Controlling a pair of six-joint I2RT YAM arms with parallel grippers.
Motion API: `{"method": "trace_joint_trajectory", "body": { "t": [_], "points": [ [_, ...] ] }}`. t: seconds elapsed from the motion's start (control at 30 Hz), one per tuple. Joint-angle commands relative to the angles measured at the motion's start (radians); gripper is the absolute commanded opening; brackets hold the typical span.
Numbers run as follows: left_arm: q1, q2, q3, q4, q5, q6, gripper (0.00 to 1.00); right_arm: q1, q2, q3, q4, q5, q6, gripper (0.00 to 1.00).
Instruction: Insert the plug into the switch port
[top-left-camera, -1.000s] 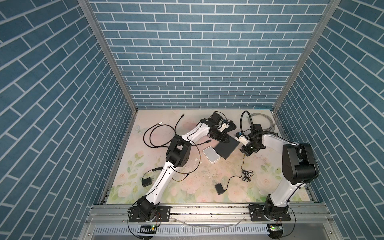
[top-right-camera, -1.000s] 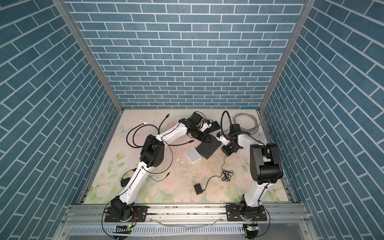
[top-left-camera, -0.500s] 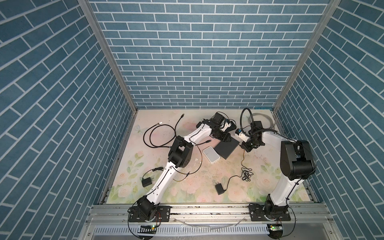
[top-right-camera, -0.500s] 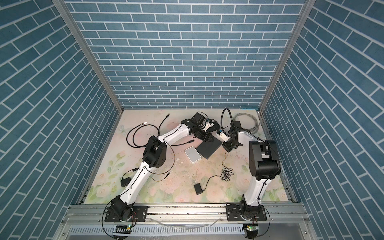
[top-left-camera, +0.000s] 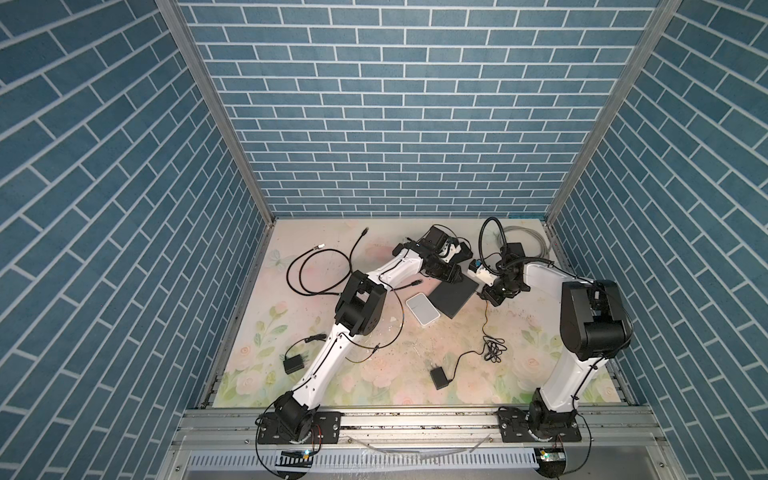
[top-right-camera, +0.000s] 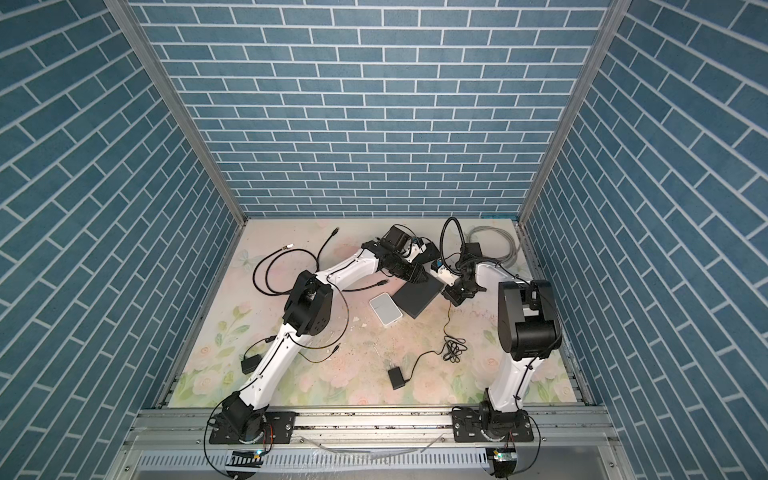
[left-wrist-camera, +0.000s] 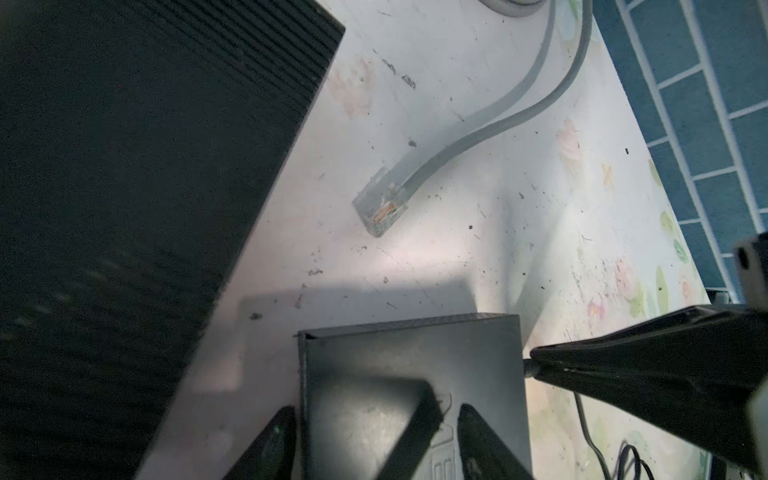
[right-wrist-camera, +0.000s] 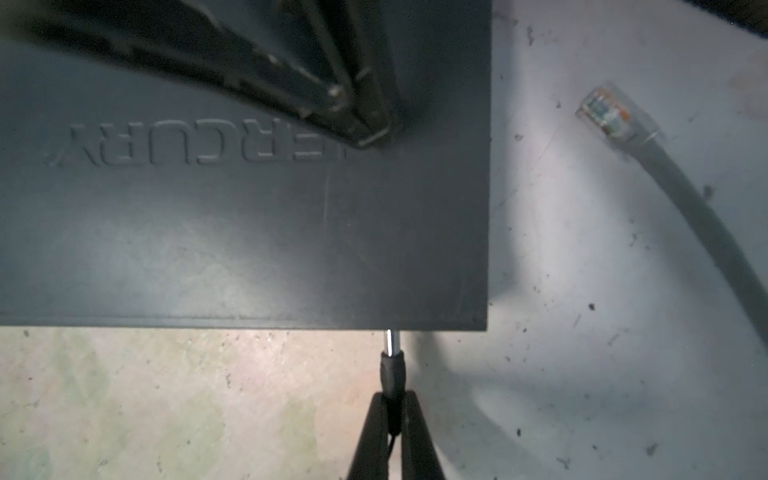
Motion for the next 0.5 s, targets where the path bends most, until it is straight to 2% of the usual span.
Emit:
{"method": "trace_joint_trajectory", "body": {
  "t": [0.0,0.3,0.47],
  "points": [
    [-0.008,0.014,-0.047,-0.073,-0.006,-0.006,0.63,-0.002,0.013,0.035,0.020,0.011,-0.026,0.00],
    [-0.008,0.020,-0.055,-0.048,0.077,-0.031,0.62,-0.001,0.019,0.046,0.010,-0.017,-0.065,0.00],
    [-0.007,0.019,-0.064,-0.035,0.087,-0.074,0.62,0.002,0.022,0.055,-0.029,-0.043,-0.097,0.00]
  ]
}}
